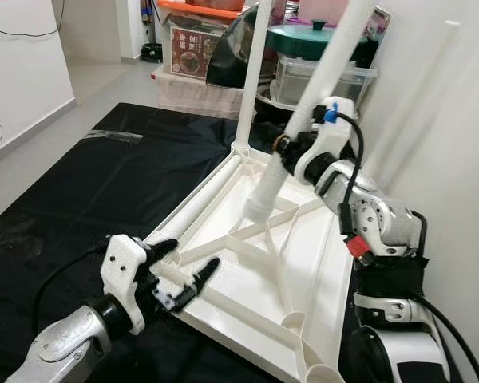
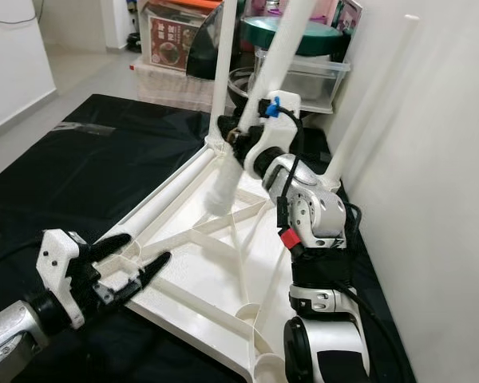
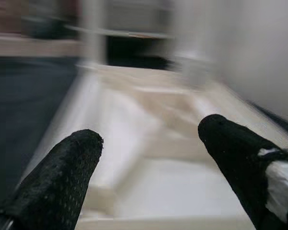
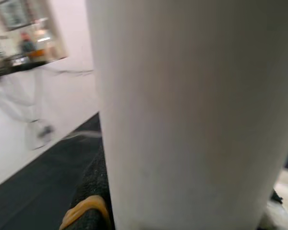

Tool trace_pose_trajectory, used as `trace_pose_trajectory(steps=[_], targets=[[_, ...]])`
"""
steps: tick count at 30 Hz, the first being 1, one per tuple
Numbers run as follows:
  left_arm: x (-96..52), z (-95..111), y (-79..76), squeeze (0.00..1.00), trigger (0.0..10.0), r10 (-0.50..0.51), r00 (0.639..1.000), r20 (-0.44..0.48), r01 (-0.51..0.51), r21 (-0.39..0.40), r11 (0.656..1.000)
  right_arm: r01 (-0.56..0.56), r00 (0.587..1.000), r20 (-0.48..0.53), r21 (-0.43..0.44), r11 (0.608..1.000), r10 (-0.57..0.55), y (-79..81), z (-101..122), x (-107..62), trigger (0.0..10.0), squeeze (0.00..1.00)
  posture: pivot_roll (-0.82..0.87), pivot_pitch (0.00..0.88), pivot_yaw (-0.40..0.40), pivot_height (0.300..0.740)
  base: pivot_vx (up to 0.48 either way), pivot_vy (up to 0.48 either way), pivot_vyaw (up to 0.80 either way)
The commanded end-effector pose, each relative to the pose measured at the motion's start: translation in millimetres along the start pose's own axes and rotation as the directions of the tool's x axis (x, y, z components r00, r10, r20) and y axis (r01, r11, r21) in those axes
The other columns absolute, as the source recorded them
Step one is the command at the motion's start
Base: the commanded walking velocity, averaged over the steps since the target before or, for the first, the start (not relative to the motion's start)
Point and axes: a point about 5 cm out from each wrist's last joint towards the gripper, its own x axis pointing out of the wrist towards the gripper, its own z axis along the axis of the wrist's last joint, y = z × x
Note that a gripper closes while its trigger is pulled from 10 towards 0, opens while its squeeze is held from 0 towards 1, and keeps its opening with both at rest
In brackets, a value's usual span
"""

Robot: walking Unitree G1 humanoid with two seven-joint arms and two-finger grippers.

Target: Building children table

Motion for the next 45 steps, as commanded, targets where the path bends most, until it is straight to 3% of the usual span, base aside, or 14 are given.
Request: trace_pose_trajectory(steps=[1,2,5,6,9,10,11,14,28,45], targets=[[-0.4,-2,8.1,0.00,10.0,0.097,0.995,0.004,-0.097,0.016,0.995,0.086,0.995,0.044,-0.039,0.996,-0.085,-10.0,5,-7.4,0.0,0.00,0.06,0.000,-0.122,0.740,0.000,0.000,0.00],[-0.5,-2,9.4,0.00,10.0,0.122,0.993,0.009,-0.122,0.010,0.992,0.117,0.992,0.049,-0.055,0.992,-0.114,-12.3,3,-9.0,6.2,0.00,0.06,0.000,-0.122,0.740,0.000,0.000,0.00],[-0.4,-3,9.6,0.00,10.0,0.142,0.990,0.007,-0.142,0.019,0.990,0.144,0.989,0.054,-0.094,0.985,-0.140,-13.7,-2,-12.3,6.2,0.00,0.06,0.000,-0.119,0.740,0.000,0.000,0.00],[-2.5,-7,9.0,0.00,10.0,0.166,0.986,-0.017,-0.165,0.064,0.984,0.165,0.985,0.075,-0.134,0.977,-0.156,-14.7,-7,-17.9,10.0,0.00,0.05,0.000,-0.112,0.740,0.000,0.000,0.00],[-9.1,-13,3.6,0.00,10.0,0.202,0.979,-0.039,-0.199,0.071,0.977,0.207,0.970,0.179,-0.271,0.940,-0.162,-19.4,-7,-36.4,10.0,0.00,0.03,0.000,-0.113,0.740,0.000,0.000,0.00],[-9.1,-13,3.6,0.00,10.0,0.202,0.979,-0.039,-0.199,0.071,0.977,0.207,0.970,0.179,-0.271,0.940,-0.162,-19.4,-7,-36.4,10.0,0.00,0.03,0.000,-0.113,0.740,0.000,0.000,0.00],[-11.0,-12,3.2,0.00,10.0,0.227,0.973,-0.032,-0.224,0.075,0.972,0.231,0.957,0.249,-0.350,0.908,-0.148,-19.7,-3,-44.0,10.0,0.00,0.03,0.000,-0.111,0.740,0.000,0.000,0.00],[-12.6,-17,6.9,0.00,10.0,0.271,0.962,-0.035,-0.265,0.122,0.956,0.250,0.948,0.280,-0.354,0.901,-0.152,-19.2,-3,-50.9,10.0,0.00,-0.02,0.000,-0.100,0.740,0.000,0.000,0.00],[-6.2,-17,12.8,0.00,10.0,0.282,0.959,-0.033,-0.275,0.130,0.953,0.261,0.945,0.285,-0.355,0.897,-0.162,-15.3,-21,-66.8,10.0,0.00,-0.05,0.000,-0.044,0.740,0.000,0.000,0.00],[4.0,-10,11.1,0.00,10.0,0.240,0.971,0.007,-0.239,0.127,0.963,0.281,0.941,0.279,-0.322,0.904,-0.194,-14.9,-30,-66.1,10.0,0.00,0.00,0.000,-0.046,0.740,-0.018,0.000,0.00]])
